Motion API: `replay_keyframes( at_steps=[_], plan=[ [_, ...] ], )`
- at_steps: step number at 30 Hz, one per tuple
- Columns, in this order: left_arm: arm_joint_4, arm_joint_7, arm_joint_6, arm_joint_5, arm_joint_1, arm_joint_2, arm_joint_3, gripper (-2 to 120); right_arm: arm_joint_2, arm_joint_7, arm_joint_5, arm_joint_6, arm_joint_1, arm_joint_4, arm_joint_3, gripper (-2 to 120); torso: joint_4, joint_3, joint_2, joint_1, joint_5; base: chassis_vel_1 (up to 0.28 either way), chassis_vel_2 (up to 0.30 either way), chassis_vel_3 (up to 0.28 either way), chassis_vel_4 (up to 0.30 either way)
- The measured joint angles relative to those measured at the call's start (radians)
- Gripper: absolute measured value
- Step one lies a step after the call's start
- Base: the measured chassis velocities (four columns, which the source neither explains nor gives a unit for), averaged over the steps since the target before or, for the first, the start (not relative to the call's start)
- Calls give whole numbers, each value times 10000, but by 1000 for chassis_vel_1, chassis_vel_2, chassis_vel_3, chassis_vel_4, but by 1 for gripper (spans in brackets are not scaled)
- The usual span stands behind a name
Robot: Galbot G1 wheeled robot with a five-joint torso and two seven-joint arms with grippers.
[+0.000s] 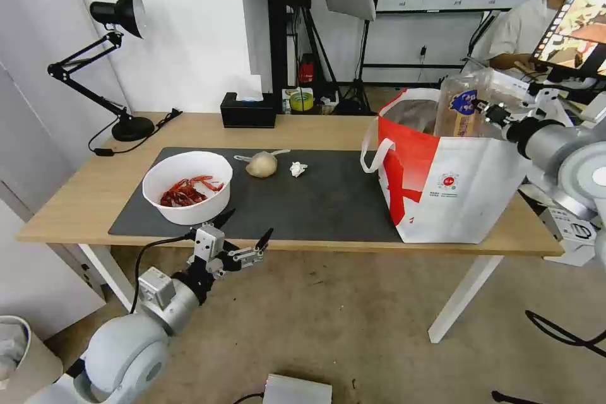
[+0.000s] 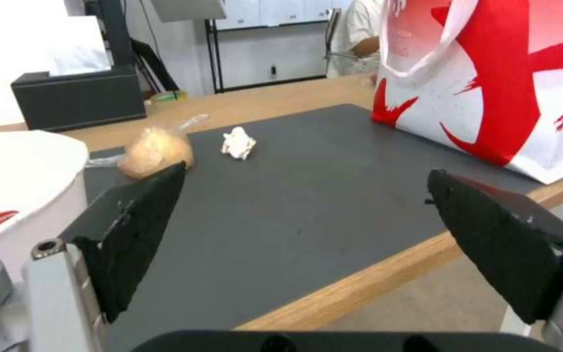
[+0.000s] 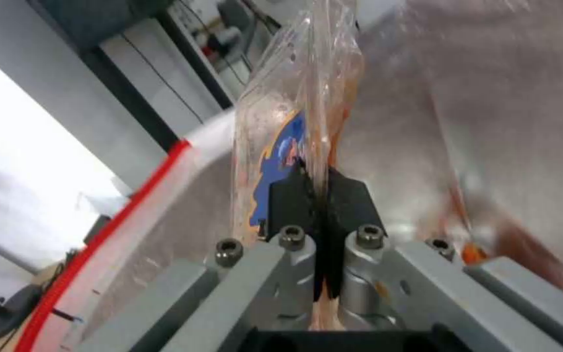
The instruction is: Pick up the trash from the table and place it into the takeout bag.
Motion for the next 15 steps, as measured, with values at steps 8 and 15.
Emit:
replay_keyframes(
  at_steps=[8,15],
  plan=[
    [25,-13,14,-1,-45,78,47,100,10,827,1208,-271,-81,132,153,11,0,0,0,0,0,0,0,0,0],
    [36,-34,25,-11,-73,136,54,100,-14,623,1265,-351,139,76,116,39,0,0,0,0,0,0,0,0,0]
  ],
)
